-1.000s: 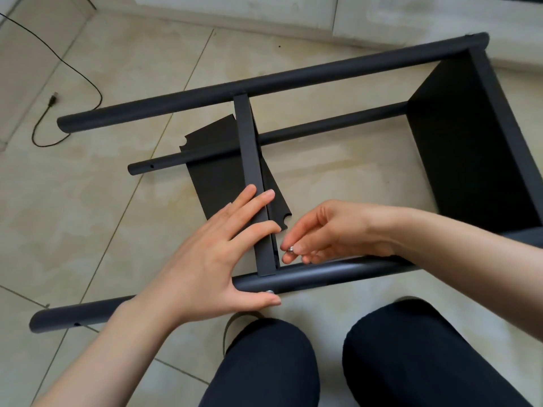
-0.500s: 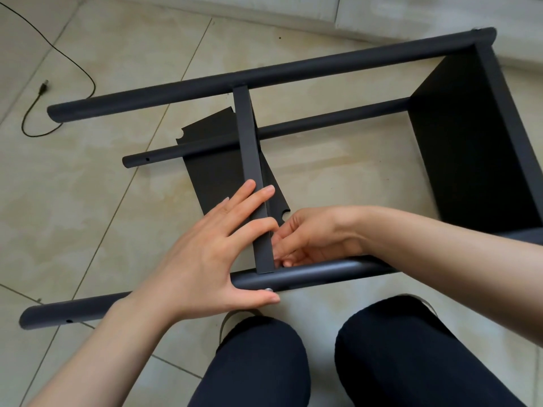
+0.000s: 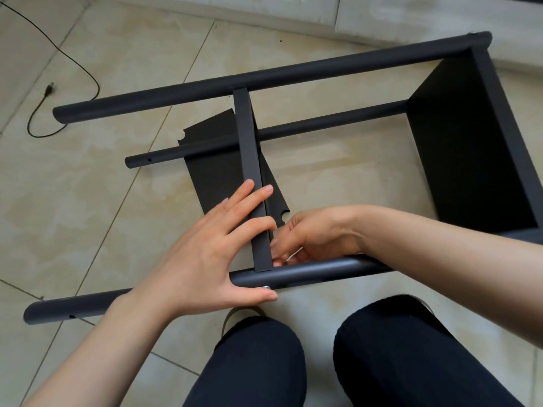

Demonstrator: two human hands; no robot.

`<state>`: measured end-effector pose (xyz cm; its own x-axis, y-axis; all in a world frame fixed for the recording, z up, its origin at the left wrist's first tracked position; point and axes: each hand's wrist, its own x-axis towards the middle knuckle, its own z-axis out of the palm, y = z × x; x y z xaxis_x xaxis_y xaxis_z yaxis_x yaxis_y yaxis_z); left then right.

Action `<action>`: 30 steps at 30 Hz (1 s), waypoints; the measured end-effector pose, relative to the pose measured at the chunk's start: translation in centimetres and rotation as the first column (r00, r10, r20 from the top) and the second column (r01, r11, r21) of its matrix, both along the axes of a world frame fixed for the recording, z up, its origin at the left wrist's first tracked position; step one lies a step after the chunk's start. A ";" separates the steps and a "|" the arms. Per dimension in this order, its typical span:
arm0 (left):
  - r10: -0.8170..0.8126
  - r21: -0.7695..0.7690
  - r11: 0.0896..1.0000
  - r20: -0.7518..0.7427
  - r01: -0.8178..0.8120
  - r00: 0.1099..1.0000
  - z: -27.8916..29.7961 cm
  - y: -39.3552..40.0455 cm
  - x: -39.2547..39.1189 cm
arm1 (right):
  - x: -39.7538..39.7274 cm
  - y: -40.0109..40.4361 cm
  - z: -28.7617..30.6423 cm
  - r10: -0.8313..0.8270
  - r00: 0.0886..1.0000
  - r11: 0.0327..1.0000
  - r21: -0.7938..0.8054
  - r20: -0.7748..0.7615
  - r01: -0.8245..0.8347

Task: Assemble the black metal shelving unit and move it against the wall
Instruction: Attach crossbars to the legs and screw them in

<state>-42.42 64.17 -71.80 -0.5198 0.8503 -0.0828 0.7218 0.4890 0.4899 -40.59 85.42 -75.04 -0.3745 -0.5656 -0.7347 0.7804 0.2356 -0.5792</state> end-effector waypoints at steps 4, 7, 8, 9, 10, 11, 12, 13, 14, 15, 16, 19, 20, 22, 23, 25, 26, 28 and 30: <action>-0.001 0.003 1.000 -0.002 0.001 1.000 -0.1 0.0 0.0 | 0.1 -0.1 -0.2 -0.004 1.000 1.000 0.022 -0.031 0.005; -0.005 0.003 1.000 -0.001 0.005 1.000 -0.2 0.0 0.0 | 0.1 -0.3 -0.3 0.013 0.999 0.998 0.067 -0.040 -0.010; -0.006 0.003 1.000 -0.002 0.006 1.000 -0.2 0.0 0.0 | 0.0 -0.3 -0.3 0.018 0.999 0.997 0.075 -0.039 -0.015; -0.006 0.002 1.000 -0.003 0.006 1.000 -0.2 0.0 0.0 | 0.0 -0.3 -0.3 0.021 0.999 0.997 0.080 -0.037 -0.018; -0.005 0.002 1.000 -0.003 0.005 1.000 -0.2 0.0 0.0 | 0.0 -0.3 -0.3 0.021 0.999 0.996 0.084 -0.033 -0.018; -0.005 0.001 1.000 -0.003 0.005 1.000 -0.2 0.0 0.0 | 0.0 -0.3 -0.3 0.020 0.999 0.996 0.088 -0.029 -0.017; -0.005 0.000 1.000 -0.004 0.005 1.000 -0.3 0.0 0.0 | 0.0 -0.3 -0.3 0.021 0.999 0.996 0.091 -0.028 -0.019; -0.006 -0.001 1.000 -0.005 0.006 1.000 -0.3 0.0 0.0 | 0.1 -0.4 -0.3 0.023 0.999 0.995 0.095 -0.028 -0.020; -0.006 -0.003 1.000 -0.005 0.006 1.000 -0.3 0.0 0.0 | 0.1 -0.4 -0.3 0.023 0.999 0.995 0.101 -0.030 -0.020; -0.005 -0.004 1.000 -0.006 0.005 1.000 -0.3 0.0 0.0 | 0.1 -0.5 -0.3 0.020 0.999 0.994 0.107 -0.032 -0.017; -0.005 -0.005 1.000 -0.006 0.005 1.000 -0.3 0.0 0.0 | 0.1 -0.5 -0.3 0.019 0.999 0.994 0.109 -0.036 -0.015; -0.005 -0.006 1.000 -0.006 0.005 1.000 -0.2 0.0 0.0 | 0.1 -0.4 -0.1 0.028 0.998 0.995 0.092 -0.047 -0.024; -0.005 -0.006 1.000 -0.005 0.005 1.000 -0.2 0.0 0.0 | 0.1 -0.4 -0.2 0.029 0.998 0.995 0.096 -0.051 -0.024; -0.002 -0.006 1.000 0.000 0.002 1.000 -0.1 0.0 0.0 | 0.0 -0.6 -0.3 0.036 0.997 0.993 0.119 -0.062 -0.028; -0.002 -0.005 1.000 0.003 0.002 1.000 -0.1 0.0 0.0 | 0.0 -0.7 -0.3 0.044 0.997 0.991 0.128 -0.066 -0.035; -0.003 -0.002 1.000 0.004 0.003 1.000 -0.1 0.0 0.0 | 0.1 -0.8 -0.4 0.051 0.996 0.991 0.126 -0.068 -0.042; -0.004 0.000 1.000 0.003 0.004 1.000 -0.1 0.1 0.0 | 0.1 -0.9 -0.3 0.049 0.997 0.992 0.116 -0.065 -0.041; -0.006 0.002 1.000 0.002 0.006 1.000 -0.1 0.1 0.0 | 0.1 -0.8 -0.2 0.046 0.997 0.994 0.100 -0.067 -0.039; -0.005 0.000 1.000 0.004 0.005 1.000 -0.1 0.1 0.0 | 0.1 -0.6 -0.2 0.033 0.997 0.996 0.088 -0.071 -0.027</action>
